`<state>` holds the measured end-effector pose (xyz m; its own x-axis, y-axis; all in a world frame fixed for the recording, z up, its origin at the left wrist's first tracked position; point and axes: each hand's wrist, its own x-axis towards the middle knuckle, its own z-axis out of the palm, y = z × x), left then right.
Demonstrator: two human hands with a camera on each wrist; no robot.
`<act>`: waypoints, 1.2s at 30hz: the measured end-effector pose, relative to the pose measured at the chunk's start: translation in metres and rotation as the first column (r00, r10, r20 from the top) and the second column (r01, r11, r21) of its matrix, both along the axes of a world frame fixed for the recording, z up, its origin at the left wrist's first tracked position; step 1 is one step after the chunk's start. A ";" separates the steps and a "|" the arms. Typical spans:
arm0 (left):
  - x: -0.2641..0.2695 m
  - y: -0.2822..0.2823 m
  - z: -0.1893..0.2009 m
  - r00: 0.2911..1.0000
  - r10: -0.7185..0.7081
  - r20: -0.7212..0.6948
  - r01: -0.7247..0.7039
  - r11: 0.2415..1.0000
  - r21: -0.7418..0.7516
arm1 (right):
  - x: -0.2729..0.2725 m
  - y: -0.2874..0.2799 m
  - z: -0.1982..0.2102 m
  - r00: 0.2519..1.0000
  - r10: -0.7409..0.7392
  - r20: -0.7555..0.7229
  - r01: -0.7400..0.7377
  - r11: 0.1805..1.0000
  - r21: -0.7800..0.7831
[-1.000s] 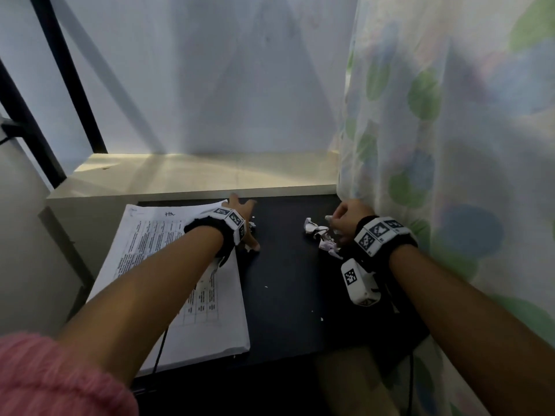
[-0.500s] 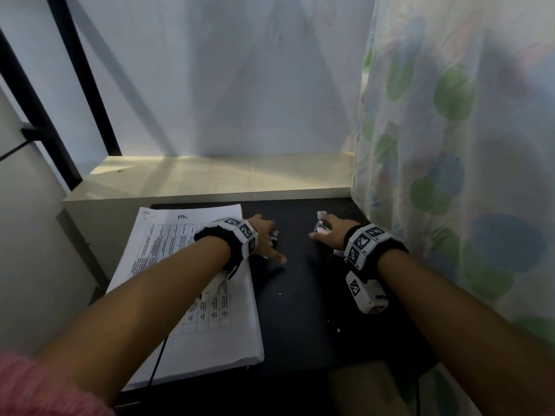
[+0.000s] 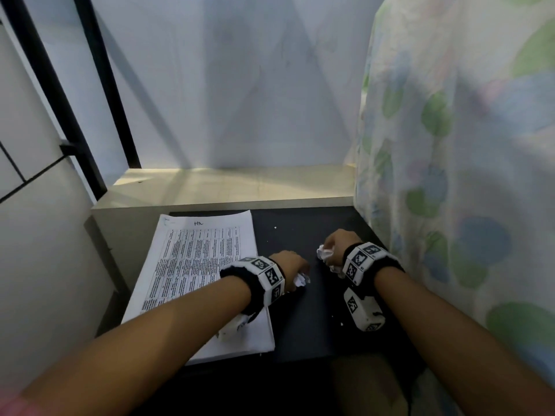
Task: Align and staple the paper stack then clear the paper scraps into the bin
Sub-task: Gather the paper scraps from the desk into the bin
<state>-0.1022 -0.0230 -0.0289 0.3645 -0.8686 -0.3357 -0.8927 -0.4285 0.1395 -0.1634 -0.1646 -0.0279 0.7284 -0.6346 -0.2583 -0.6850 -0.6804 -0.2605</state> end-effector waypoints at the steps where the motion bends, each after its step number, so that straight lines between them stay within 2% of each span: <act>1: 0.000 0.003 0.003 1.000 0.014 -0.005 -0.014 1.000 0.000 | -0.005 0.001 0.002 0.999 -0.009 0.030 0.009 1.000 0.018; 5: 0.003 0.023 0.019 0.996 0.093 -0.012 -0.094 0.992 -0.079 | -0.023 0.002 0.017 0.979 -0.068 0.194 0.053 0.995 0.079; 7: 0.004 0.037 0.028 0.990 0.136 -0.038 -0.140 0.979 -0.149 | -0.033 0.003 0.027 0.942 -0.110 0.318 0.067 0.987 0.143; 11: 0.009 0.073 0.039 0.951 0.220 -0.218 -0.277 0.919 -0.281 | -0.053 0.012 0.040 0.865 -0.160 0.475 0.067 0.976 0.206; 16: 0.014 0.127 0.047 0.920 0.271 -0.284 -0.365 0.858 -0.362 | -0.065 0.045 0.038 0.828 -0.206 0.521 0.072 0.961 0.265; 20: 0.018 0.178 0.051 0.889 0.336 -0.312 -0.442 0.811 -0.384 | -0.053 0.099 0.032 0.803 -0.261 0.536 -0.001 0.899 0.439; 23: 0.021 0.219 0.046 0.869 0.396 -0.296 -0.487 0.790 -0.372 | -0.033 0.146 0.027 0.851 -0.136 0.507 -0.081 0.920 0.383; 27: 0.025 0.274 0.030 0.837 0.511 -0.197 -0.547 0.763 -0.344 | -0.008 0.221 0.029 0.888 0.040 0.457 -0.232 0.899 0.372; 33: 0.023 0.346 0.000 0.717 0.665 -0.212 -0.697 0.668 -0.261 | 0.022 0.329 0.015 0.849 0.288 0.442 -0.452 0.830 0.327; 36: 0.026 0.371 -0.025 0.646 0.701 -0.301 -0.763 0.603 -0.232 | 0.030 0.366 -0.001 0.828 0.395 0.399 -0.526 0.794 0.305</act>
